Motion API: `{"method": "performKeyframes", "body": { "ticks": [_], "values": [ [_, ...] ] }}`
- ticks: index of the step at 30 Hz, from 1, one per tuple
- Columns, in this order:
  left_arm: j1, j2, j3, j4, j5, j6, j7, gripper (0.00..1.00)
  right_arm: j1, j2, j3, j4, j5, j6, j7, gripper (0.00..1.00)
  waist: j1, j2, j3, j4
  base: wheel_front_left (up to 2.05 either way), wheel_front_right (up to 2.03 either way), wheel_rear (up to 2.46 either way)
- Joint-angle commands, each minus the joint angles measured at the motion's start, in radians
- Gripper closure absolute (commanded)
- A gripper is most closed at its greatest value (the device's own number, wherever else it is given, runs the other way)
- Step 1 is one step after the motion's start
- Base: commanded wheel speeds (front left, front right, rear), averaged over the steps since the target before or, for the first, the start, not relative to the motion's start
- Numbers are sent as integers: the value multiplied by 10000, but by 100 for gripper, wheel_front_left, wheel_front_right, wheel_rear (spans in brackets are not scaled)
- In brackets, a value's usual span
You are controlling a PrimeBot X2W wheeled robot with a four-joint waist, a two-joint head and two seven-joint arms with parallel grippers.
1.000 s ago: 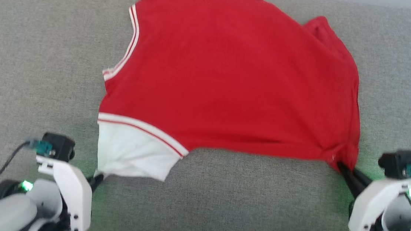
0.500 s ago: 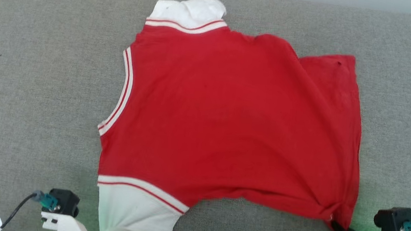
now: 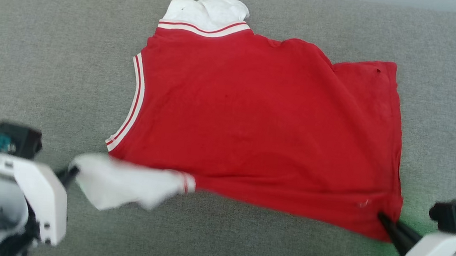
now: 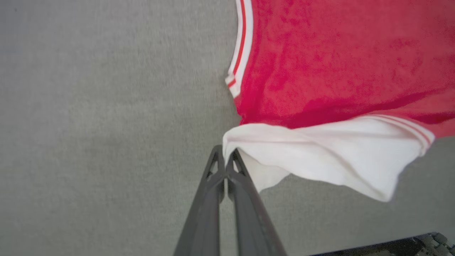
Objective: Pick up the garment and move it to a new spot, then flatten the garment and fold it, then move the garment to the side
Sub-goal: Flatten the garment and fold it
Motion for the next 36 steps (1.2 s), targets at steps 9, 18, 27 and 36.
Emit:
{"method": "performKeyframes", "body": {
  "ticks": [9, 18, 27, 36],
  "values": [
    [-2828, -906, 344, 1328, 1523, -1326, 740, 100, -2778, -162, 230, 686, -463, -4, 278, 100, 0, -1, 520, -163, 0, 0, 0],
    [-4445, -2722, -78, 4462, 1966, -2956, 1221, 100, -4950, -148, 918, 2734, -558, -4, -129, 100, 0, -1, 1029, -298, 0, 0, 0],
    [-4899, -4266, -576, 7845, 1440, -4354, 2041, 100, -6353, 121, 1873, 5157, -449, -16, -64, 85, 0, -1, 1297, -453, 0, 0, 0],
    [-5165, -4294, -647, 8950, 1346, -4675, 2572, 0, -6647, -70, 1885, 4857, -275, -15, -241, 0, 0, -1, 1130, -527, 0, 0, 0]
  ]
}}
